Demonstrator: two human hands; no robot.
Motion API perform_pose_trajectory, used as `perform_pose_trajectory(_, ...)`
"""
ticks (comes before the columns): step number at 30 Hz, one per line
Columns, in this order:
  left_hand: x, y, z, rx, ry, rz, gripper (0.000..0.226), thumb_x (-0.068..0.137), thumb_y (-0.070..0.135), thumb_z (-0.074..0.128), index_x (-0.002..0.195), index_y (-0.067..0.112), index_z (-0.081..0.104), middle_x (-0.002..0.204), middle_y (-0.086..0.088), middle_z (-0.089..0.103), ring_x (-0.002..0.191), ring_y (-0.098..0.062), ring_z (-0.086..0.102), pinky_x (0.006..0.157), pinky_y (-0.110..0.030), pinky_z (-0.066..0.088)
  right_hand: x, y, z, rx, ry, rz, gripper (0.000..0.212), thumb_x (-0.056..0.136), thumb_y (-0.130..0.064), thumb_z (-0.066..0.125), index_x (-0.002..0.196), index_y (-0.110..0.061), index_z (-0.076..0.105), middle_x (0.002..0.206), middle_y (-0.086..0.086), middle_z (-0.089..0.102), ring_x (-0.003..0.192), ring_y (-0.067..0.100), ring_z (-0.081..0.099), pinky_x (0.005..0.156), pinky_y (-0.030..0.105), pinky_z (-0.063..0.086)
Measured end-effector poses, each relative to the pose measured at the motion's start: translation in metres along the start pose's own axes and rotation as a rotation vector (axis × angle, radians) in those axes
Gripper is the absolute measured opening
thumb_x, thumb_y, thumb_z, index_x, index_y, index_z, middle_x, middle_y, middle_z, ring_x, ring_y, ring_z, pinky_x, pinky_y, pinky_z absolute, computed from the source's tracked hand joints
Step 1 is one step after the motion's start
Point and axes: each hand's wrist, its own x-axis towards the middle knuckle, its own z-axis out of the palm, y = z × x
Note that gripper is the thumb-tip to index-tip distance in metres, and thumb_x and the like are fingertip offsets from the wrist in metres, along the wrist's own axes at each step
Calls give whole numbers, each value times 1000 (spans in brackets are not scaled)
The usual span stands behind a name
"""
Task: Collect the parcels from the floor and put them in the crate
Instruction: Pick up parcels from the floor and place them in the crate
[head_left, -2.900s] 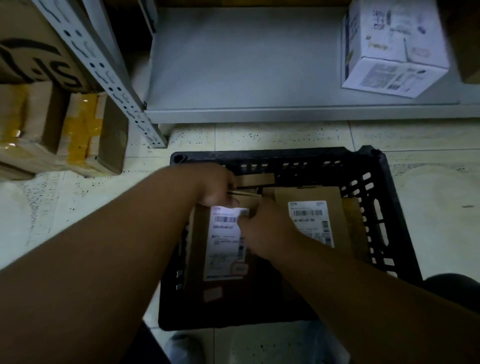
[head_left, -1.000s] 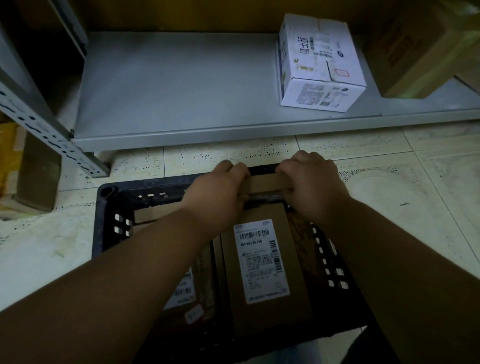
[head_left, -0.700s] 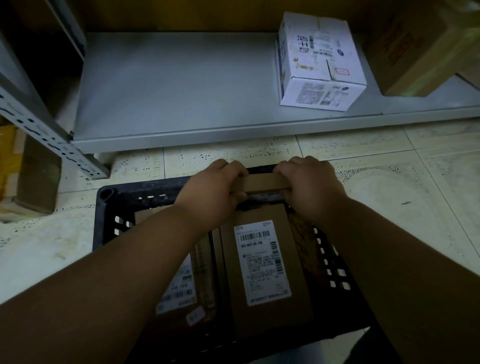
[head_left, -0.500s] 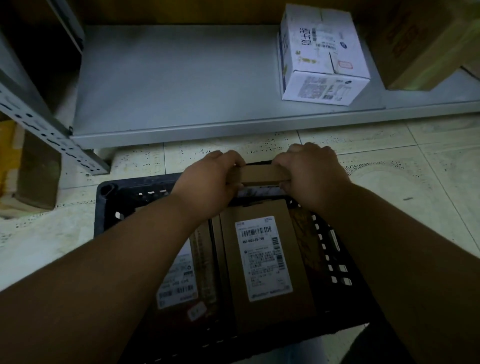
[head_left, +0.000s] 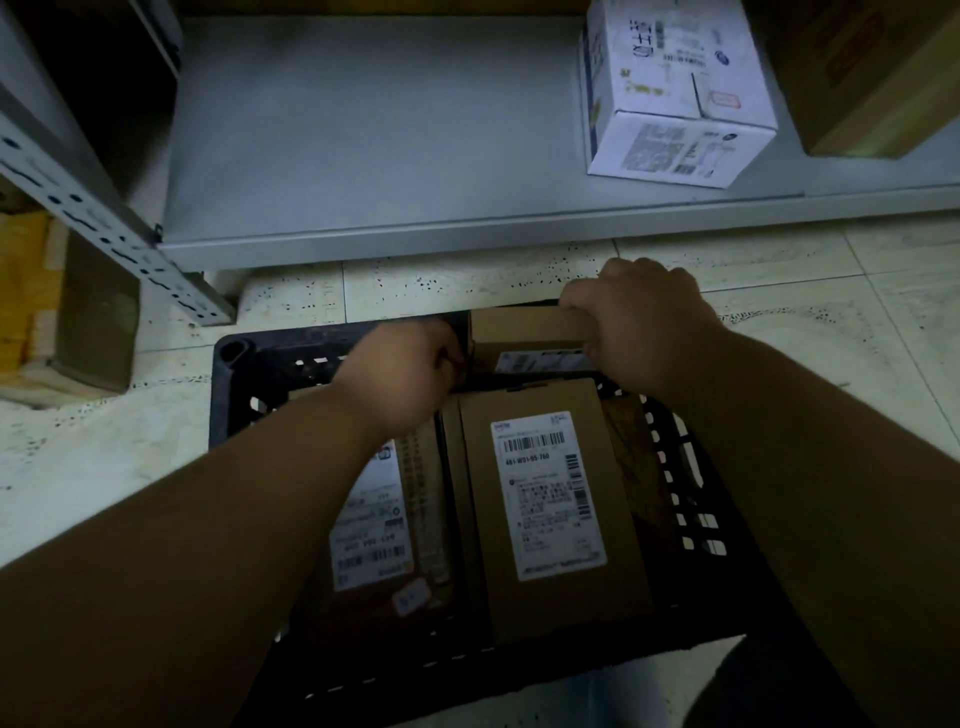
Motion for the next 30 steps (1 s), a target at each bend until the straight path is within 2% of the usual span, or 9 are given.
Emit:
perform_pose_trajectory(5,-1,-6,16,10,-165,-34,39,95,8,48,130,22,57,114,-7,64,89,-18,59,68,-24,42,3,-6,12,72,40,18,48,84,-29,71,128,-32,52,114,2,59,106,27,55,92,43,41)
perform_pose_trajectory(9,1,-19,27,45,-295,32,46,97,7,44,141,21,50,124,-10,61,104,-25,61,74,-25,42,0,-16,27,147,108,-77,52,89,-23,66,136,-35,47,117,0,64,106,23,58,97,42,42)
perform_pose_trajectory(11,3,-27,30,101,-314,102,40,100,26,39,139,27,50,131,-4,57,115,-25,55,87,-31,45,0,-12,24,156,128,-80,49,91,-27,64,137,-36,48,116,-1,64,107,23,57,96,41,37)
perform_pose_trajectory(13,5,-27,30,224,-366,141,45,102,48,26,144,39,41,145,6,44,128,-25,40,102,-40,39,-1,-9,19,173,135,-82,45,92,-29,63,134,-36,50,114,-3,64,105,21,57,95,39,36)
perform_pose_trajectory(15,9,-23,28,332,-407,136,50,101,56,20,147,44,32,154,5,31,136,-29,30,108,-46,32,-1,-8,15,168,137,-90,44,91,-29,64,133,-35,51,114,-3,64,104,21,58,95,40,37)
perform_pose_trajectory(17,12,-16,28,387,-421,139,52,99,59,19,147,44,32,154,-2,27,138,-31,29,109,-48,33,-1,-10,14,152,126,-91,43,91,-29,64,132,-35,51,113,-3,64,104,22,58,96,40,37)
perform_pose_trajectory(21,13,-10,31,493,-389,111,52,99,58,20,141,37,42,143,-7,35,129,-32,40,97,-47,42,1,-14,22,129,120,-85,39,91,-26,63,128,-33,52,110,0,63,103,23,57,93,40,37)
perform_pose_trajectory(24,12,-8,33,569,-358,89,53,98,59,19,143,39,37,142,-10,39,126,-33,43,94,-46,43,0,-15,19,124,100,-69,39,92,-25,62,128,-34,52,110,-1,63,102,23,57,94,40,36)
perform_pose_trajectory(30,7,-19,33,537,-301,124,49,99,54,22,143,38,37,137,-6,48,125,-30,44,93,-43,44,0,-17,12,131,77,-46,36,91,-25,64,124,-34,52,109,-2,63,101,22,58,95,41,37)
